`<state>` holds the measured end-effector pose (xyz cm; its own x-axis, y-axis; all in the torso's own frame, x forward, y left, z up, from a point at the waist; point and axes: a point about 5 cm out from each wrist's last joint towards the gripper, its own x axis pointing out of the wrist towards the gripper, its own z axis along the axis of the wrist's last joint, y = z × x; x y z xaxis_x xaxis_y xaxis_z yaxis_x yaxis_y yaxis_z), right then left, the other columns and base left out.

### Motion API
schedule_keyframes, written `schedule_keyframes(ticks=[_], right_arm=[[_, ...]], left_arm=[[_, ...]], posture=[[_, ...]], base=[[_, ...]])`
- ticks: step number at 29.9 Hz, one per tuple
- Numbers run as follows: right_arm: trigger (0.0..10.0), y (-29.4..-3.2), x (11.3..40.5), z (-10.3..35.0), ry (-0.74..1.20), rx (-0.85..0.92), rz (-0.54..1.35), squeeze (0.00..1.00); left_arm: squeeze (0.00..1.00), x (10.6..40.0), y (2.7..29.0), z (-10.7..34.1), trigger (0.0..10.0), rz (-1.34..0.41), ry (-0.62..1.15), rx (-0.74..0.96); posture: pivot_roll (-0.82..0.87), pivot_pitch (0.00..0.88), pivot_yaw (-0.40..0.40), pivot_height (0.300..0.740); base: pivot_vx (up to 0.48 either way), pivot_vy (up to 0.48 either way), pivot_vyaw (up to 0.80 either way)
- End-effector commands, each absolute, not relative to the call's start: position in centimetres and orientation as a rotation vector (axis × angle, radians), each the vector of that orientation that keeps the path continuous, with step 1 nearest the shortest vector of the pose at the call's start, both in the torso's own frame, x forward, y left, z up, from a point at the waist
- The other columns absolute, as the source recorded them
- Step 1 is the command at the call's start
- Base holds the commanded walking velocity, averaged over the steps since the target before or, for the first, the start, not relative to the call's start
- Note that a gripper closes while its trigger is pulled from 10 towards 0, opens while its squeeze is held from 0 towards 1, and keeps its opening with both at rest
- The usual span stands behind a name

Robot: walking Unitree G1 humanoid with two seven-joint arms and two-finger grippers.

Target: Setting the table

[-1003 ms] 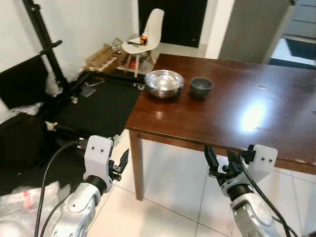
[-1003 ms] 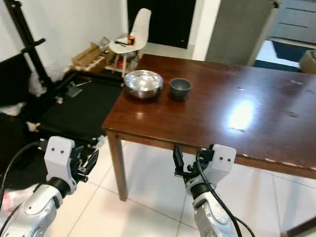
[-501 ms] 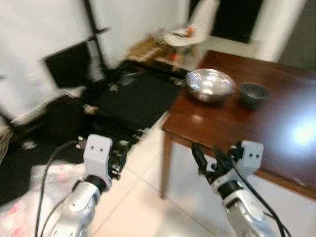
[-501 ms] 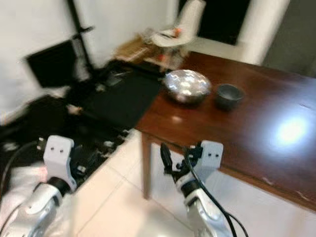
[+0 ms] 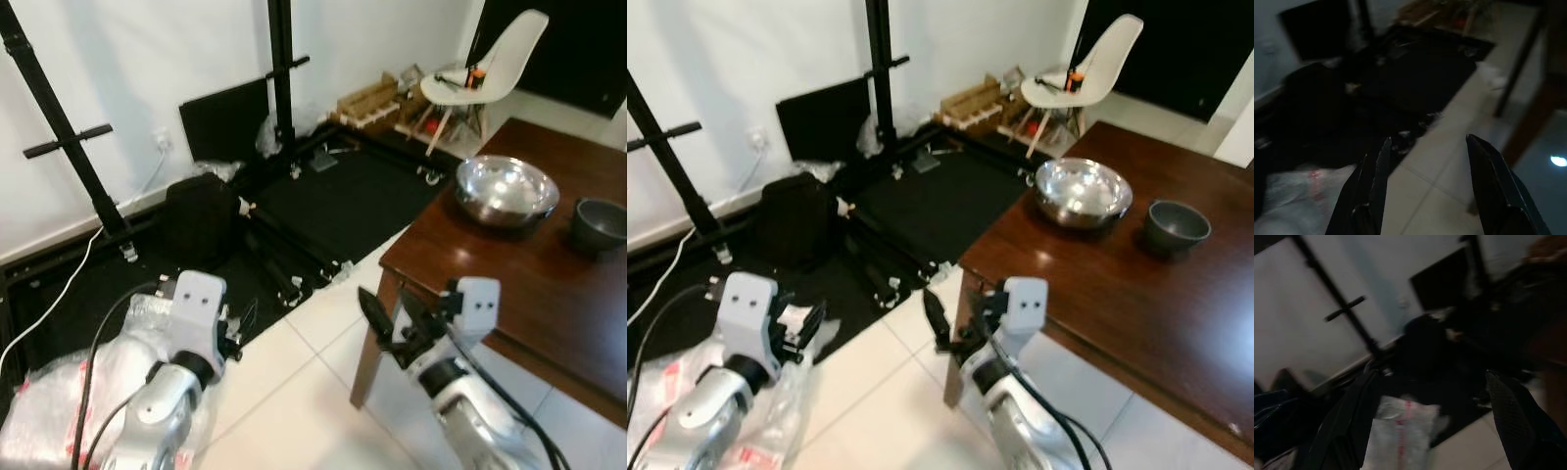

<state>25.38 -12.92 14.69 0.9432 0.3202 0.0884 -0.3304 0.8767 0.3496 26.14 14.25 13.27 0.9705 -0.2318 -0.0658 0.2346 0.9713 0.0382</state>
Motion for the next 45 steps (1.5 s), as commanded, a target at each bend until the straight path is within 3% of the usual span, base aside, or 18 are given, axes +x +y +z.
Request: schedule_keyframes(ticks=[1,45], right_arm=[[10.0,-12.35,25.09,14.6,-0.018,0.386,0.368,0.0],[10.0,-11.43,24.92,14.52,-0.012,0.402,0.429,0.0]], left_arm=[[0.0,25.93,14.66,12.36,10.0,-0.219,0.106,0.053],[0.0,26.13,14.66,11.65,10.0,-0.22,0.138,0.067]], posture=[[-0.05,0.0,0.077,0.74],[-0.04,0.0,0.087,0.74]], base=[[0.0,0.0,0.76],[0.0,0.0,0.76]])
